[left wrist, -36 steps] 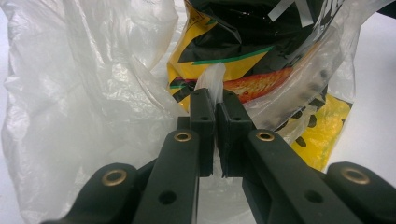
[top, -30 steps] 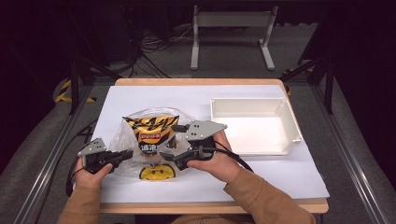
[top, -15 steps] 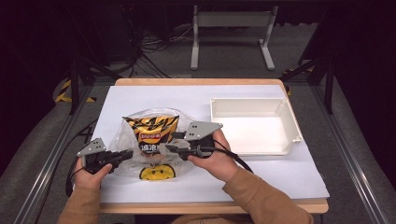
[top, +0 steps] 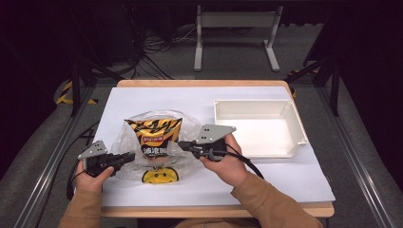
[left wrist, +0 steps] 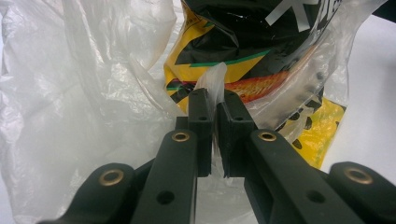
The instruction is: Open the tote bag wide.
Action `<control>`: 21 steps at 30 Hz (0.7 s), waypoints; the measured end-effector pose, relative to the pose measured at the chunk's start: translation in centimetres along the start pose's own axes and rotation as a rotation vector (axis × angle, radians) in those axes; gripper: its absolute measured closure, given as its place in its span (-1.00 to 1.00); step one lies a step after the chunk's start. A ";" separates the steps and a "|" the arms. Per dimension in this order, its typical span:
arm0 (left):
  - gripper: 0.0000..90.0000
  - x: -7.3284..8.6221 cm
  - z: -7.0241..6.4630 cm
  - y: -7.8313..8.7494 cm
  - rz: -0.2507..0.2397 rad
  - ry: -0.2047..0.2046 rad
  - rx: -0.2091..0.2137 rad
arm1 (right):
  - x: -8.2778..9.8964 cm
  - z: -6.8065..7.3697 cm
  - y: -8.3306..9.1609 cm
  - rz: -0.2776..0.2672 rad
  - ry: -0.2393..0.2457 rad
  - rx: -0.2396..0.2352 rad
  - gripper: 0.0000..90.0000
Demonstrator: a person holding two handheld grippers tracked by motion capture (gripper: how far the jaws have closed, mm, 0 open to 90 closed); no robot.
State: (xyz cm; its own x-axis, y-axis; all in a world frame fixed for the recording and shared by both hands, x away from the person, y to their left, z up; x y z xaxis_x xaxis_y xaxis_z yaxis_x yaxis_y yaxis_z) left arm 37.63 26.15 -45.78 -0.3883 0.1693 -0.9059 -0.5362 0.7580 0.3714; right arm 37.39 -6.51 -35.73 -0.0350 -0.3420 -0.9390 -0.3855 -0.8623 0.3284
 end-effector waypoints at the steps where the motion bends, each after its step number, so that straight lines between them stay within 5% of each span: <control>1: 0.88 0.0 0.0 0.0 -0.001 0.000 -0.002 | 0.0 -0.1 0.3 -0.008 -0.004 0.010 1.00; 12: 0.86 0.1 0.3 0.1 0.004 0.016 -0.035 | 2.1 -1.9 1.9 -0.018 -0.074 0.112 1.00; 21: 0.83 0.5 0.7 -0.2 0.043 0.032 -0.057 | 5.6 -2.3 0.6 0.049 -0.136 0.145 1.00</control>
State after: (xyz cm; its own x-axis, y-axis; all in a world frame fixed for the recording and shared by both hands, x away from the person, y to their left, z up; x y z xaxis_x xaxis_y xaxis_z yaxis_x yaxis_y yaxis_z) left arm 38.12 26.49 -46.43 -0.4351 0.1797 -0.8823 -0.5597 0.7136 0.4213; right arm 39.13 -9.78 -40.54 -0.1780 -0.3203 -0.9305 -0.5087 -0.7795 0.3656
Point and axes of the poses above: each handheld gripper's, and its own axes: y roughly backward along the jaws, x roughly out of its underside, z roughly to its left, the point moved 3 cm from there along -y, roughly forward along the jaws, and after that the axes turned 6 degrees about -z, right-handed, at the moved point
